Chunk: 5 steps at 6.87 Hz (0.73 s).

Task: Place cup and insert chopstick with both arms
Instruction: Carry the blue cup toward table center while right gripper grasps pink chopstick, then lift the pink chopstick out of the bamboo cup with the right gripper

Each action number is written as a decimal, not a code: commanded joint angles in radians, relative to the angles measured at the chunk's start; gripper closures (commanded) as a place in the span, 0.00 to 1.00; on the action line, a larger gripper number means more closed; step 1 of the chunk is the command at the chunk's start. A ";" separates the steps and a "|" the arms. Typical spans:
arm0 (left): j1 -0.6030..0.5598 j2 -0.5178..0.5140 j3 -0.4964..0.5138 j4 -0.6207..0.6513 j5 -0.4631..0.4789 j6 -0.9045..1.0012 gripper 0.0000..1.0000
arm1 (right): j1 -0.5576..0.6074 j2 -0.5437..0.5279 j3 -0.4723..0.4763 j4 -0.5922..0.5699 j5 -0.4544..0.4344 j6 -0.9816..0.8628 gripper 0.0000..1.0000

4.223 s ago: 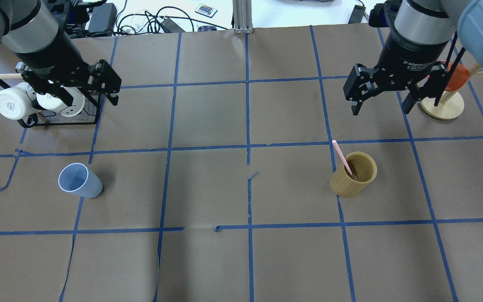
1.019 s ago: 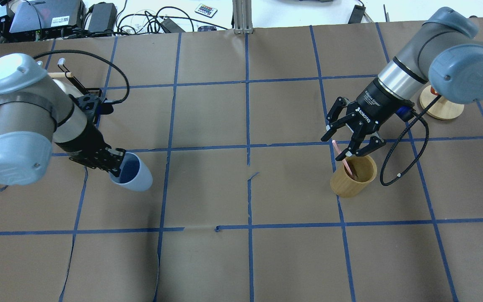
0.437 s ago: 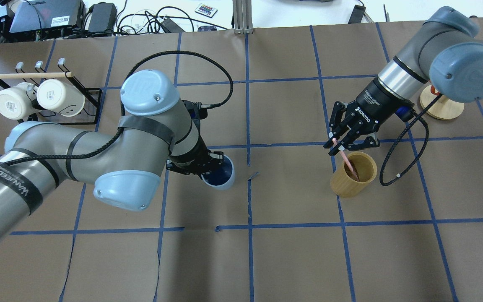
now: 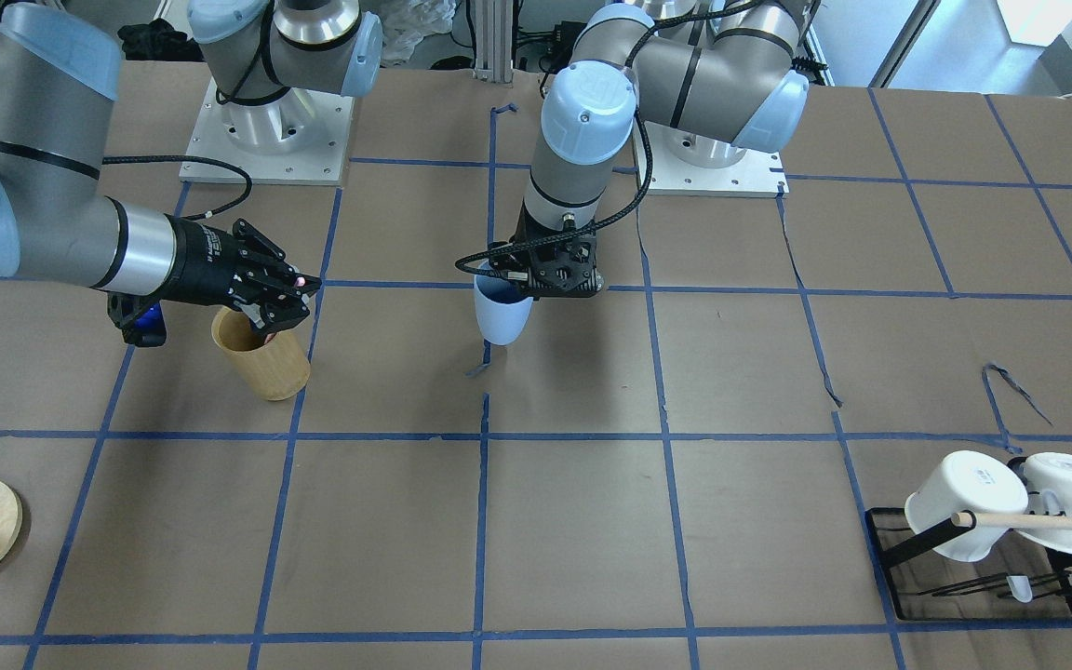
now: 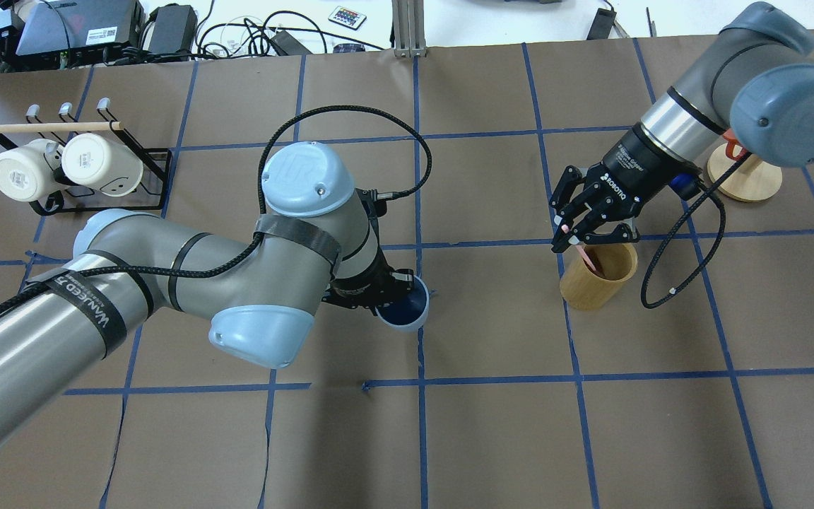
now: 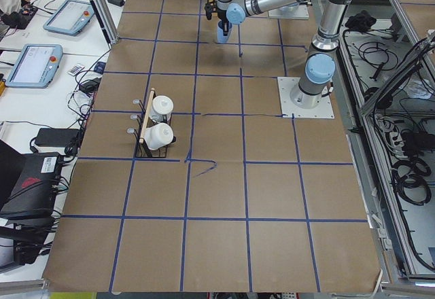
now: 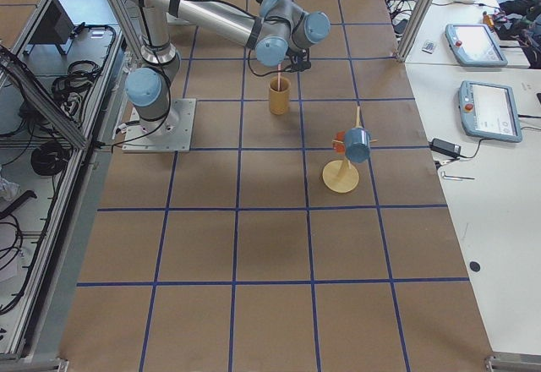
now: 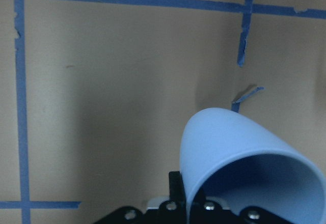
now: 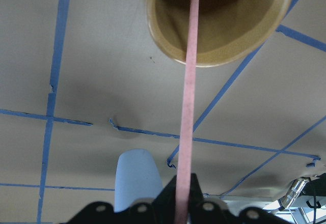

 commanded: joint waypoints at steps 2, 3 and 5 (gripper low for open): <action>-0.008 -0.026 0.000 0.009 -0.011 -0.042 1.00 | -0.002 -0.021 -0.101 0.160 0.000 0.000 0.96; -0.010 -0.034 0.000 0.009 -0.010 -0.042 1.00 | -0.004 -0.026 -0.131 0.198 0.000 0.000 0.97; -0.011 -0.048 0.000 0.029 -0.016 -0.040 0.97 | -0.005 -0.026 -0.226 0.282 0.003 0.000 0.97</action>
